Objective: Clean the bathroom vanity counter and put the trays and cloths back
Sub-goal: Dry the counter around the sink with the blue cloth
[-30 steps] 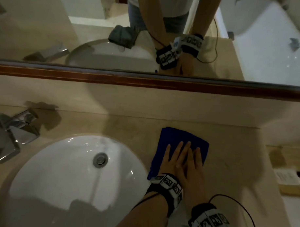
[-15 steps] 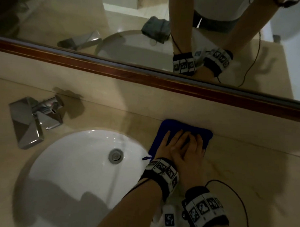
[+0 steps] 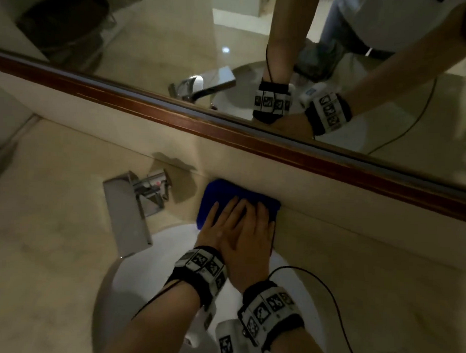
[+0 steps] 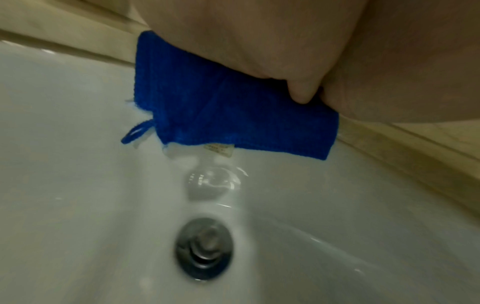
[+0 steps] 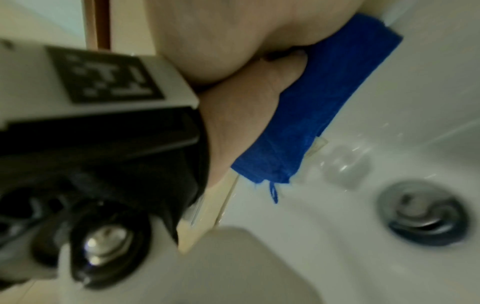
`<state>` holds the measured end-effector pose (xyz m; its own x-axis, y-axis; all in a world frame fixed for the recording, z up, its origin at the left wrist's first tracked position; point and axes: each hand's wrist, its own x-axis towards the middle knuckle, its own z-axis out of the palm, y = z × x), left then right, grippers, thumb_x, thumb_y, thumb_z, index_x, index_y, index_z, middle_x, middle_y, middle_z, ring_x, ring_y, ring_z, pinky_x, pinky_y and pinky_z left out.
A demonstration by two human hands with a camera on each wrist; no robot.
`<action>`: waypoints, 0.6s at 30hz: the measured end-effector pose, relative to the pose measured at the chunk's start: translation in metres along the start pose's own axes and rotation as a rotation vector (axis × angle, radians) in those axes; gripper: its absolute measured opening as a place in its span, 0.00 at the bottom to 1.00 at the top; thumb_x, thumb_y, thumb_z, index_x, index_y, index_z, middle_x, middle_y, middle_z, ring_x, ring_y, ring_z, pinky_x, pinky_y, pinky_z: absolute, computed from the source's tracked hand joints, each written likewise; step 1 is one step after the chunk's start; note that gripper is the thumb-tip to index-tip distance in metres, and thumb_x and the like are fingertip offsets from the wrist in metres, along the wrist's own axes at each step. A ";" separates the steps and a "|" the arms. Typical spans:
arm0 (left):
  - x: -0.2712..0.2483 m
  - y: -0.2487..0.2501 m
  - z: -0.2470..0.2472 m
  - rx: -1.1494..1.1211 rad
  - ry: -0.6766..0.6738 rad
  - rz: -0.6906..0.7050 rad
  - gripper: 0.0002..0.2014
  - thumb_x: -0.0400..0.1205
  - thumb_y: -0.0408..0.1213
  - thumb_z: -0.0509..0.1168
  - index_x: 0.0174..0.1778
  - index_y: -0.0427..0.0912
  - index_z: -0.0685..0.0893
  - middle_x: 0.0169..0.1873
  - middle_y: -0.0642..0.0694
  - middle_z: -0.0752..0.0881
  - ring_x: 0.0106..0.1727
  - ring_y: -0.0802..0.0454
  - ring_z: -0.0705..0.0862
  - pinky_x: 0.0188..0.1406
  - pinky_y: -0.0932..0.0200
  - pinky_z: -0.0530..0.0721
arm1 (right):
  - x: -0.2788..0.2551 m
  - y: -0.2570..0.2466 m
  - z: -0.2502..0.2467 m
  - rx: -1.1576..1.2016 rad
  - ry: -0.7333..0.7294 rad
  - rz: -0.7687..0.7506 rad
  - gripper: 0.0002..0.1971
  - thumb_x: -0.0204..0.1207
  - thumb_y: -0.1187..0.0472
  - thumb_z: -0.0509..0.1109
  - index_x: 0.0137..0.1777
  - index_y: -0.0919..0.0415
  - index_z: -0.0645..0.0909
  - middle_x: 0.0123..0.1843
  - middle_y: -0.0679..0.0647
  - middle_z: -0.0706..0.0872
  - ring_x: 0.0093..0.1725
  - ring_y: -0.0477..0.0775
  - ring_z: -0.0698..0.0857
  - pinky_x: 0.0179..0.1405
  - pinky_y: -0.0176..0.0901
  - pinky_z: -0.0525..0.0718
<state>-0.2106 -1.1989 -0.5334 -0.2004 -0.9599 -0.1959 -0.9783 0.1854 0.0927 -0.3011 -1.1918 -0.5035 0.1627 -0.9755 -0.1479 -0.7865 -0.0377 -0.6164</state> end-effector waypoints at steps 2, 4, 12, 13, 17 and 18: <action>-0.002 -0.015 -0.001 0.019 0.008 -0.016 0.33 0.75 0.56 0.49 0.76 0.47 0.64 0.71 0.47 0.79 0.74 0.47 0.66 0.75 0.41 0.68 | 0.005 -0.010 0.011 -0.012 -0.006 -0.022 0.47 0.69 0.32 0.49 0.82 0.63 0.57 0.83 0.61 0.58 0.83 0.59 0.57 0.82 0.52 0.45; -0.002 -0.012 -0.002 -0.019 0.012 -0.033 0.33 0.76 0.56 0.49 0.77 0.47 0.64 0.71 0.46 0.78 0.75 0.45 0.68 0.73 0.38 0.70 | 0.006 -0.005 0.012 -0.014 -0.016 -0.045 0.46 0.70 0.33 0.49 0.83 0.62 0.56 0.83 0.59 0.57 0.83 0.57 0.56 0.83 0.51 0.46; 0.007 0.063 -0.002 -0.117 -0.108 -0.088 0.35 0.75 0.58 0.45 0.80 0.49 0.58 0.78 0.42 0.69 0.80 0.40 0.62 0.77 0.32 0.55 | -0.009 0.053 -0.031 -0.059 -0.088 -0.006 0.41 0.75 0.33 0.45 0.85 0.53 0.46 0.86 0.49 0.50 0.84 0.48 0.47 0.84 0.50 0.51; 0.009 0.073 -0.001 -0.120 -0.150 -0.073 0.36 0.75 0.58 0.43 0.80 0.50 0.56 0.79 0.42 0.66 0.81 0.40 0.59 0.78 0.31 0.50 | -0.012 0.063 -0.035 -0.073 -0.103 0.032 0.40 0.78 0.34 0.47 0.85 0.53 0.44 0.86 0.49 0.49 0.84 0.48 0.46 0.84 0.51 0.51; 0.012 0.079 -0.004 -0.137 -0.163 -0.023 0.36 0.79 0.57 0.50 0.83 0.50 0.50 0.83 0.44 0.56 0.84 0.43 0.48 0.78 0.35 0.39 | -0.014 0.070 -0.040 -0.176 -0.092 0.033 0.35 0.81 0.39 0.45 0.85 0.55 0.49 0.86 0.50 0.48 0.84 0.49 0.47 0.83 0.49 0.51; 0.011 0.073 -0.002 -0.134 -0.150 0.024 0.36 0.81 0.56 0.51 0.84 0.51 0.45 0.84 0.46 0.48 0.84 0.45 0.41 0.77 0.39 0.31 | -0.013 0.067 -0.039 -0.117 -0.071 0.051 0.32 0.83 0.42 0.49 0.84 0.55 0.53 0.86 0.51 0.51 0.84 0.50 0.51 0.82 0.49 0.56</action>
<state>-0.2836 -1.1960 -0.5271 -0.2388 -0.9118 -0.3341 -0.9594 0.1685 0.2260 -0.3791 -1.1899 -0.5124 0.1592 -0.9591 -0.2341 -0.8582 -0.0173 -0.5130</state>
